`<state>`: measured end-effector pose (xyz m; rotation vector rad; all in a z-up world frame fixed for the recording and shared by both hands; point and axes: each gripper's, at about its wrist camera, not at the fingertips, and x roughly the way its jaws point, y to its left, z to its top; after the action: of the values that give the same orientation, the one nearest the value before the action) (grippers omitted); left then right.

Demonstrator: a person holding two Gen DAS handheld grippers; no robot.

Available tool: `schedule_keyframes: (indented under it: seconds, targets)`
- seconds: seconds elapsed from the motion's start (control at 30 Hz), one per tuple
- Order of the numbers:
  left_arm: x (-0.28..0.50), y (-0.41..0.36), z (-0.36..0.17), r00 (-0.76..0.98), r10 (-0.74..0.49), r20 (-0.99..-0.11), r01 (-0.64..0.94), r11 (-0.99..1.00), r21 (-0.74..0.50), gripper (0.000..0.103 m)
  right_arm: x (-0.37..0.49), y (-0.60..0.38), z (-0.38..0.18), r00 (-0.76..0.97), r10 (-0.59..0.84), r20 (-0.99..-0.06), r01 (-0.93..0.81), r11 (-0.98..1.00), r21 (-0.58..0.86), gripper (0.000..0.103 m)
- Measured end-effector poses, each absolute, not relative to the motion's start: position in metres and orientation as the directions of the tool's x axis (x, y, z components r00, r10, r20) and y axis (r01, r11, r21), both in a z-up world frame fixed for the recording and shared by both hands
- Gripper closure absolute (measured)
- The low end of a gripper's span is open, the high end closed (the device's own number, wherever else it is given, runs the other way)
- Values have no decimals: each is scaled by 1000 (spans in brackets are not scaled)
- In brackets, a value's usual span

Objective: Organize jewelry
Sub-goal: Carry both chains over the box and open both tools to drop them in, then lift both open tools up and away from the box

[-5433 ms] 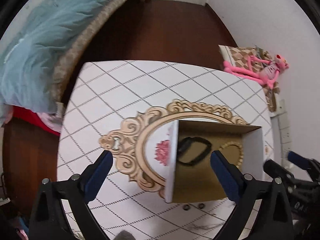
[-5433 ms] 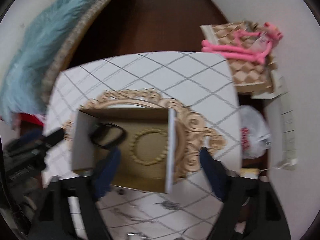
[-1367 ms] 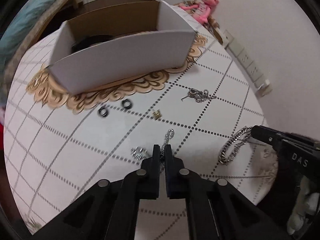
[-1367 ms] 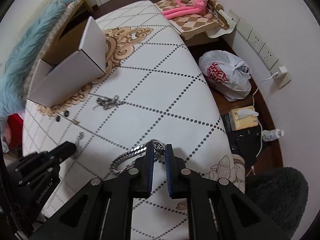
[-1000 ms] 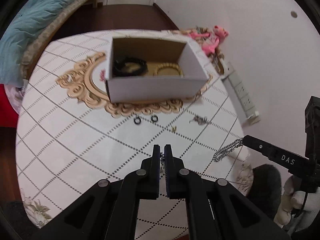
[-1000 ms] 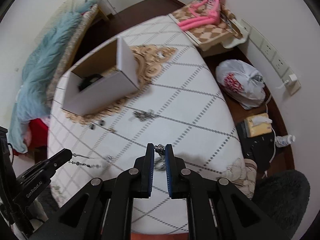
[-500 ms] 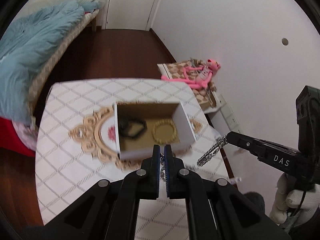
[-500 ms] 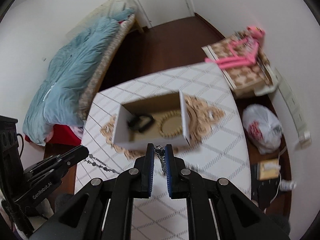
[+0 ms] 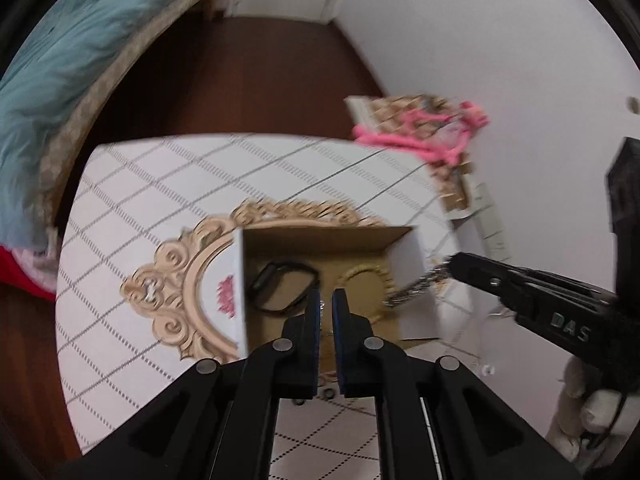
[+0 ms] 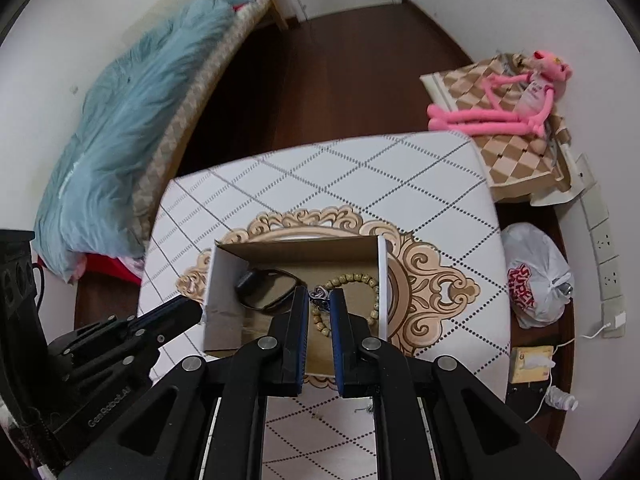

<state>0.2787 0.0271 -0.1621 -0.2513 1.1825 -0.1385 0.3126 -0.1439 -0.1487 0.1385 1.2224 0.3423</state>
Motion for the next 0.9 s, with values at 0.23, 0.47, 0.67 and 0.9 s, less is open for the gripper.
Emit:
schedule_keyframes:
  seconds: [0.23,0.47,0.67,0.9]
  targets:
    - [286,33,-190,313,-76,-947,-94,989,-111,58,333,-138,-186,179,317,-932,-176,942,287,91]
    - [282,44,-186,361,-5,-933,-126,991,-54,20,337,-143,-195,162,291,-943,-155,951,267,73]
    - [278,46,-186,380,66,-923,-144,989,11,2,324,-144,-183,243,188,-952,-172,974,149,36]
    - [266,43,-192,376,104,-921,-152,987,49,1,297,-143,-197,306,17,-952,-162,986,-35,8]
